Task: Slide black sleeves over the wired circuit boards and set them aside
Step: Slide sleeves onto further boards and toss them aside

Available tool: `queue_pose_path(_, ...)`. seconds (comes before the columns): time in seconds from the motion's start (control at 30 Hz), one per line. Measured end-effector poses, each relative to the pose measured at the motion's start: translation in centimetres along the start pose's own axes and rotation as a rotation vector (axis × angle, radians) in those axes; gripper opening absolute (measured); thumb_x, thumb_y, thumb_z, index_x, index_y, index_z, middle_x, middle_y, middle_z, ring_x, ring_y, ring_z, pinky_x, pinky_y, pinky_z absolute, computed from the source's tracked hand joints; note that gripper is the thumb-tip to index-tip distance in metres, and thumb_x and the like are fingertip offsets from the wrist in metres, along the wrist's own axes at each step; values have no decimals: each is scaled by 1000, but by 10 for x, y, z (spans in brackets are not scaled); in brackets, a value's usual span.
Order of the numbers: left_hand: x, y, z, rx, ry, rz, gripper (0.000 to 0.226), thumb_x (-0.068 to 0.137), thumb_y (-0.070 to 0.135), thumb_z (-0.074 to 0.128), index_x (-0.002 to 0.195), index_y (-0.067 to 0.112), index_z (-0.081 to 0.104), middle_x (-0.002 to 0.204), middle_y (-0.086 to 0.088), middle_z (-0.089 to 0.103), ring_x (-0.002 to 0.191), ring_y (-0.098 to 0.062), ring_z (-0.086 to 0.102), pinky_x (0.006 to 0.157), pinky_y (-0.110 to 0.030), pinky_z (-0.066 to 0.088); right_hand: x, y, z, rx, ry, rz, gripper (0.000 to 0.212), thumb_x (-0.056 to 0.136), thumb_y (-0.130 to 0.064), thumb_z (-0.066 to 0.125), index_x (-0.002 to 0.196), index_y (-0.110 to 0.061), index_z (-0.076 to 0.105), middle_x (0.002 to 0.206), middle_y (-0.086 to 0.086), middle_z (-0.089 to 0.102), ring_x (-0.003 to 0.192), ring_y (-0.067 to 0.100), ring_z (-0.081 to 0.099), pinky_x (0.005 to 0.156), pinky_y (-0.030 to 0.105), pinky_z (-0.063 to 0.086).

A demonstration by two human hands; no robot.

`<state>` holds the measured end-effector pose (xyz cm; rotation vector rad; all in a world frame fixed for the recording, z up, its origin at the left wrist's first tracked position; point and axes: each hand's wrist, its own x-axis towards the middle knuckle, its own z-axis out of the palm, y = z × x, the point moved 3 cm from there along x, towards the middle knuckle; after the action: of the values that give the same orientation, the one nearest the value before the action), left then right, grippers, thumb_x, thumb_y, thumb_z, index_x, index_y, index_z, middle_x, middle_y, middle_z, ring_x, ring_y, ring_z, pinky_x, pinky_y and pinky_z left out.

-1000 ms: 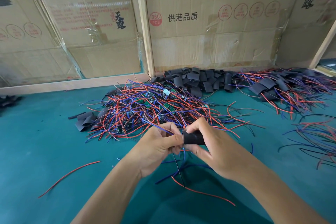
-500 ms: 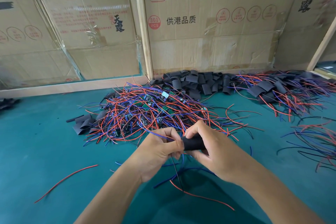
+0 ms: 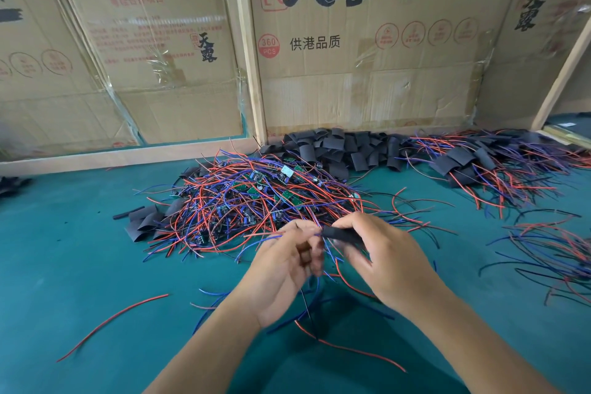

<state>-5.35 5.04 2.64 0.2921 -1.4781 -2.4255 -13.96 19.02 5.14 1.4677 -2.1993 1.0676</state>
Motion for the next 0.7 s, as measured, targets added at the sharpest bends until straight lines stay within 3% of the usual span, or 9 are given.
queue_pose_path(0.13,1,3,-14,-33,83,23,15,91,21,52,101,13,59,63,3,29,48,-9,21,40,-19,21,11,34,-23,29,165,230,14,87,-12,74,98,-16,67,88,-6,66,77,16,58,72,32,46)
queue_pose_path(0.3,6,3,-23,-3,83,25,11,87,25,54,92,17,60,60,5,19,46,-9,13,38,-20,12,54,99,-76,-154,337,403,11,83,-11,73,93,-12,67,87,7,57,80,28,55,67,30,33)
queue_pose_path(0.4,9,1,-24,22,53,5,10,86,26,55,85,18,61,60,5,16,48,-10,8,39,-20,11,87,140,-104,-422,355,495,12,86,-14,66,97,-11,64,95,17,63,86,39,61,65,38,40)
queue_pose_path(0.5,12,0,-27,-66,19,-31,14,90,28,57,84,17,63,59,6,16,47,-10,9,39,-22,11,118,176,-134,-636,406,468,14,90,-13,65,99,-5,58,92,25,65,83,46,64,67,46,50)
queue_pose_path(0.6,14,0,-28,-85,-13,-54,20,91,30,50,84,18,64,59,6,18,48,-11,9,39,-22,13,135,212,-143,-860,287,513,27,90,-11,68,103,-2,46,91,29,63,83,47,66,67,48,50)
queue_pose_path(0.7,14,-1,-28,-55,-42,-59,21,94,30,49,85,18,64,59,6,17,49,-11,9,41,-23,13,130,234,-124,-873,33,748,43,88,-19,70,114,-2,41,109,28,63,99,45,64,70,41,44)
